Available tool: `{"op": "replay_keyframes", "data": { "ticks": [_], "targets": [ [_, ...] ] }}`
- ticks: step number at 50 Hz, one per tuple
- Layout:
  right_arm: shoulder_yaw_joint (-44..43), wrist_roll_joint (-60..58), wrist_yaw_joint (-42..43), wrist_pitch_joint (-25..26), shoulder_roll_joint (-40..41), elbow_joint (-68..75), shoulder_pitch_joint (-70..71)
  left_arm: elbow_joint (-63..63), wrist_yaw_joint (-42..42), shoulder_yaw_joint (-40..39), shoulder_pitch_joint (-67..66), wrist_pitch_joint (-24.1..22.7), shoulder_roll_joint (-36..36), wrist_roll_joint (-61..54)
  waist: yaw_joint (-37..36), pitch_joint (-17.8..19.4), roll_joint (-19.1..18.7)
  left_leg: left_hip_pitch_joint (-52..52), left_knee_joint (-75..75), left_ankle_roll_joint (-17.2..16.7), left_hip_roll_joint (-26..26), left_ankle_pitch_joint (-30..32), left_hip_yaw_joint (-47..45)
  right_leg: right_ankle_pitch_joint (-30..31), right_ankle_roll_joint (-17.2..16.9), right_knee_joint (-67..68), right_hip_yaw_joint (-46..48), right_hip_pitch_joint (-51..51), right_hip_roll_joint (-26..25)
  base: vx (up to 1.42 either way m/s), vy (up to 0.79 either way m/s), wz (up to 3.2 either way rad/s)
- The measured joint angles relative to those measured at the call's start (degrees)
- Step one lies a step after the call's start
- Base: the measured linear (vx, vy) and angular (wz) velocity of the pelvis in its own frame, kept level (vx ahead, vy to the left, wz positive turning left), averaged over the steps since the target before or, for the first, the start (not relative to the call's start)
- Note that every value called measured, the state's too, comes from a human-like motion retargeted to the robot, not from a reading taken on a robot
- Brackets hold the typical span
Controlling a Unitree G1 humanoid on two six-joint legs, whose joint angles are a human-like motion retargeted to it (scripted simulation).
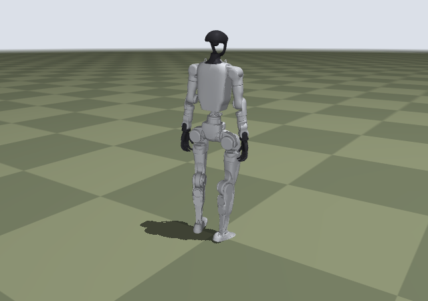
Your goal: Upper body actions
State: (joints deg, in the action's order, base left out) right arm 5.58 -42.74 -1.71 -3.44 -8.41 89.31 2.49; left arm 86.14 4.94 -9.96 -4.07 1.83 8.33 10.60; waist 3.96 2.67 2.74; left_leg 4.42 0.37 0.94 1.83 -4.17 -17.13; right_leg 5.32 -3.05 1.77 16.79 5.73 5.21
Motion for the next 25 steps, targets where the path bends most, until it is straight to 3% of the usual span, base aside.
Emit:
{"op": "replay_keyframes", "data": {
  "ticks": [7,25],
  "targets": [
    [1.09,-3.95,1.11,0.21,-0.22,0.71,-0.37,2.15,0.12,-0.64,-0.18,0.52,0.46,-0.45,0.43,0.14,-0.19,0.26,-0.01,-0.29,-0.49,0.03,0.14,-0.33,0.26,0.04,0.23,0.3,-0.51,0.0,0.0,0.0],
    [-0.84,-0.54,2.83,2.16,-0.72,3.74,-1.0,2.12,-0.43,-0.36,-0.21,0.67,0.29,-0.3,0.13,0.38,-0.16,0.39,0.03,-0.15,-0.09,0.37,0.9,-0.38,0.95,-0.46,0.22,1.22,-0.86,0.0,0.0,0.0]
  ]
}}
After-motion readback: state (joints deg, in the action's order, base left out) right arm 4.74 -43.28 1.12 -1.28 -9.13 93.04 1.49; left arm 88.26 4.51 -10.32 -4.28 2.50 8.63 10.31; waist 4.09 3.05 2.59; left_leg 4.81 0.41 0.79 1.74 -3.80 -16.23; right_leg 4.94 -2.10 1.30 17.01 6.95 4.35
